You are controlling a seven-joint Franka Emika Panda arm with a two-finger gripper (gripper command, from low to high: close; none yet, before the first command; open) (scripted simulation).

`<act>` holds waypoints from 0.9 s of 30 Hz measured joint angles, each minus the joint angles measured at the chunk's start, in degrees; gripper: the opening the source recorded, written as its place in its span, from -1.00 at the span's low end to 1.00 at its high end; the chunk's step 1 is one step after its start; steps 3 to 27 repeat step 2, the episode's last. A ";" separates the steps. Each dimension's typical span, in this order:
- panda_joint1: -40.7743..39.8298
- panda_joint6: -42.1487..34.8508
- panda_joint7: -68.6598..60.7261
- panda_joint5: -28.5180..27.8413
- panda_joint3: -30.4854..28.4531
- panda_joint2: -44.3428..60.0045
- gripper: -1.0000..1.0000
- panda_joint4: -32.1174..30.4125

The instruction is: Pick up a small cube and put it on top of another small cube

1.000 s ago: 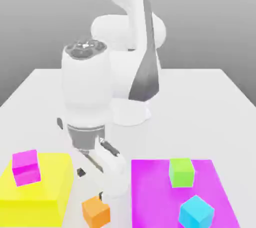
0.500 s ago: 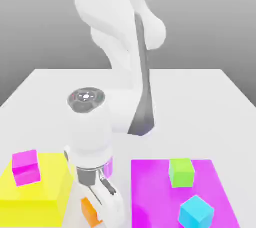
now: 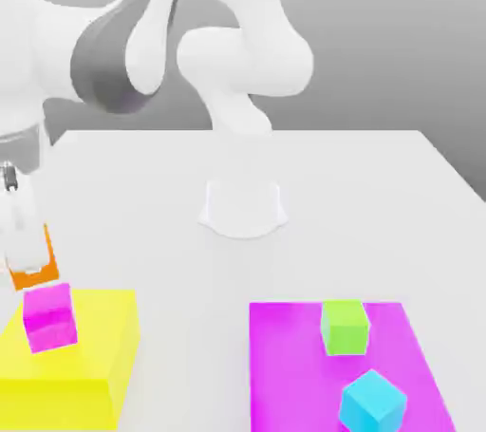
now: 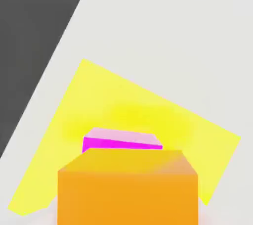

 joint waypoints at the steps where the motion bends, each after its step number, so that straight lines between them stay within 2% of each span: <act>1: -0.07 0.00 0.00 0.00 0.00 0.00 1.00 0.00; 27: -0.05 0.00 0.00 0.00 0.00 0.00 1.00 0.00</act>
